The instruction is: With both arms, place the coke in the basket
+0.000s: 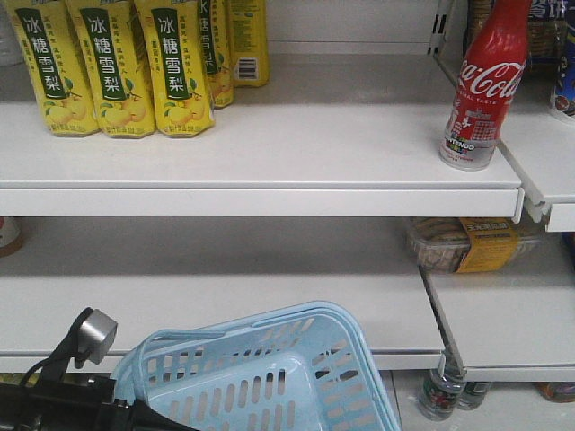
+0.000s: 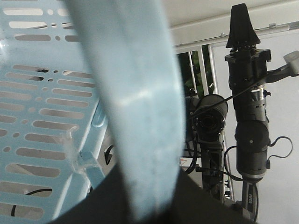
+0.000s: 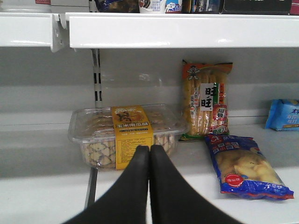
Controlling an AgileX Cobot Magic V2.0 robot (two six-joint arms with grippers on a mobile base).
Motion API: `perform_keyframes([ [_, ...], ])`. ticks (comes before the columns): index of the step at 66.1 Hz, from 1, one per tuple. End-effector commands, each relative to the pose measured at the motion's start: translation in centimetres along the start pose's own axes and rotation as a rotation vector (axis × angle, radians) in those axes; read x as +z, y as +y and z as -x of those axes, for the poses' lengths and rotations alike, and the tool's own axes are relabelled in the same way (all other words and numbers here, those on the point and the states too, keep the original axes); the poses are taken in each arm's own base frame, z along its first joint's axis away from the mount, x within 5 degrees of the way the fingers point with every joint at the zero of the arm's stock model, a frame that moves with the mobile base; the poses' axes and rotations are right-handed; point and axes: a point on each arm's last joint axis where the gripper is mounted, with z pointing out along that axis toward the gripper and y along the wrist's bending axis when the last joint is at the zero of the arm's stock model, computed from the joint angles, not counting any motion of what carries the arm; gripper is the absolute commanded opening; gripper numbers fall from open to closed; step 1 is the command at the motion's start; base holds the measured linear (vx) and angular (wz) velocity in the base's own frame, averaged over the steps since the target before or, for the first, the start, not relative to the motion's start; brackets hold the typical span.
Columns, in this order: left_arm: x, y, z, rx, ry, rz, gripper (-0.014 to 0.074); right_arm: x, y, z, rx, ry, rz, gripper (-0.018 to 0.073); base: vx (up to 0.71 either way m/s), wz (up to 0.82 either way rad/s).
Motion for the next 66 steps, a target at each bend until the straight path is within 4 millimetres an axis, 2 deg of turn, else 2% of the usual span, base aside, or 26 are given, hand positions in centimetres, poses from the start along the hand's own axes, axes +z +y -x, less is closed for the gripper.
perform_keyframes([
  [1,-0.2,-1.5,0.6,0.027,-0.05,-0.085,-0.0006,-0.1,0.0,0.5,-0.012,-0.076,-0.008,-0.001,0.0,0.0],
  [11,-0.2,-1.5,0.6,0.027,-0.05,-0.085,-0.0006,-0.2,0.0,1.4,0.111,-0.145,0.002,-0.001,0.0,0.0],
  [18,-0.2,-1.5,0.6,0.027,-0.05,-0.085,-0.0006,-0.6,-0.1,3.1,0.1,-0.174,0.001,-0.001,0.0,0.0],
  [28,-0.2,-1.5,0.6,0.027,-0.05,-0.085,-0.0006,-0.8,-0.3,7.7,0.092,-0.204,-0.001,-0.001,0.0,0.0],
  [33,-0.2,-1.5,0.6,0.027,-0.05,-0.085,-0.0006,-0.6,-0.4,9.9,0.093,-0.16,-0.002,-0.001,0.0,0.0],
  [40,-0.2,-1.5,0.6,0.027,-0.05,-0.085,-0.0006,0.0,-0.5,11.9,0.092,-0.054,-0.005,-0.001,0.0,0.0],
  [48,-0.2,-1.5,0.6,0.027,-0.05,-0.085,-0.0006,1.2,-0.6,12.8,0.089,0.012,-0.007,-0.001,0.0,0.0],
  [66,-0.2,-1.5,0.6,0.027,-0.05,-0.085,-0.0006,2.1,-0.6,12.6,0.051,0.056,-0.017,-0.0008,0.0,0.0],
])
